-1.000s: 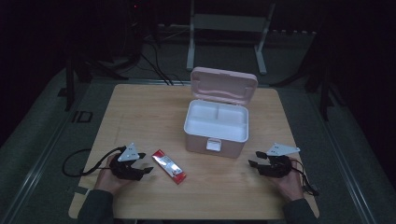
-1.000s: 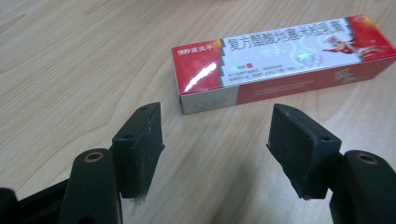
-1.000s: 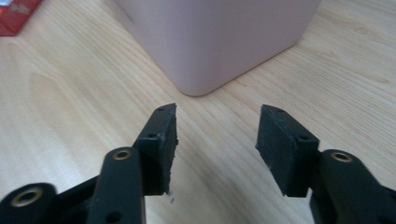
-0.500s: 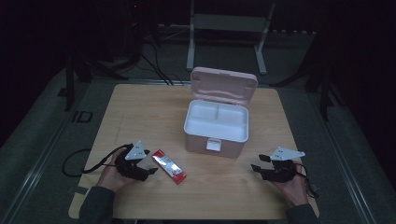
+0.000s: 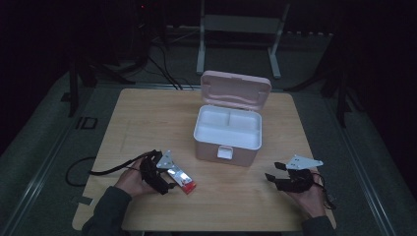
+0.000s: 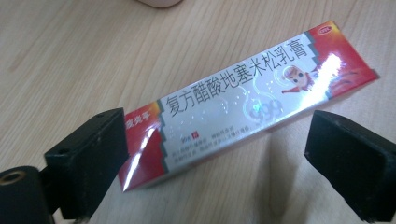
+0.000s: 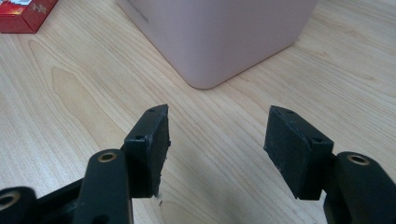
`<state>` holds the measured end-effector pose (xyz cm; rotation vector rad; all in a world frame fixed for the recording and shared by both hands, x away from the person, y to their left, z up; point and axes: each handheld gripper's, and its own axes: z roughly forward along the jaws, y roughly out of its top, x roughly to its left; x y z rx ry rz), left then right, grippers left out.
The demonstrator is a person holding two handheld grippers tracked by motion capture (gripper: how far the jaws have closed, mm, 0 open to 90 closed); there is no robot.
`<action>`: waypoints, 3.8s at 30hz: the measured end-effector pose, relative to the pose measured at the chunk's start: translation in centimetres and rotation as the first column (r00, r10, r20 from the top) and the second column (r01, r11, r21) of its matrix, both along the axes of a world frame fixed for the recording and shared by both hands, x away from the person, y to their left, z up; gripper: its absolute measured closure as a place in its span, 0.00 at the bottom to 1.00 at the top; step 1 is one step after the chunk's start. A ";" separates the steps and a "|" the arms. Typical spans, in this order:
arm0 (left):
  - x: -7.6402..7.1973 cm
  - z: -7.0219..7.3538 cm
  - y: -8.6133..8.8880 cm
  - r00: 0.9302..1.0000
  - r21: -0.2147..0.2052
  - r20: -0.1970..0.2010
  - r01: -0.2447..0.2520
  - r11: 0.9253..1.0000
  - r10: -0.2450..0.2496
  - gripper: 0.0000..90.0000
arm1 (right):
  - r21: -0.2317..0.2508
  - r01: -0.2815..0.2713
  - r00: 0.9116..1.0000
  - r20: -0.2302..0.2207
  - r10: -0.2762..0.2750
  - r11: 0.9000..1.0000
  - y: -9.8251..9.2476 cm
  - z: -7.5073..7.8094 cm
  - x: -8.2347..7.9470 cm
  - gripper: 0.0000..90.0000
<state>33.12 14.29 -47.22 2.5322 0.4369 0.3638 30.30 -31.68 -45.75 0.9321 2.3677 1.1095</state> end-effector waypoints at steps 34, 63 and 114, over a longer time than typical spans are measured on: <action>2.1 -0.4 0.4 0.988 -0.021 -0.146 -0.055 0.998 0.051 0.55 | -0.011 0.004 1.000 0.001 -0.004 1.000 -0.1 -0.1 -0.1 0.45; 0.5 2.7 6.3 0.964 -0.144 -0.057 -0.264 0.954 0.259 0.44 | -0.022 0.001 1.000 0.011 -0.001 1.000 1.6 3.3 1.4 0.51; 5.6 8.5 -3.0 0.932 -0.307 -0.201 -0.352 0.884 0.301 0.47 | 0.012 -0.004 0.998 -0.055 0.004 1.000 7.0 7.2 9.1 0.57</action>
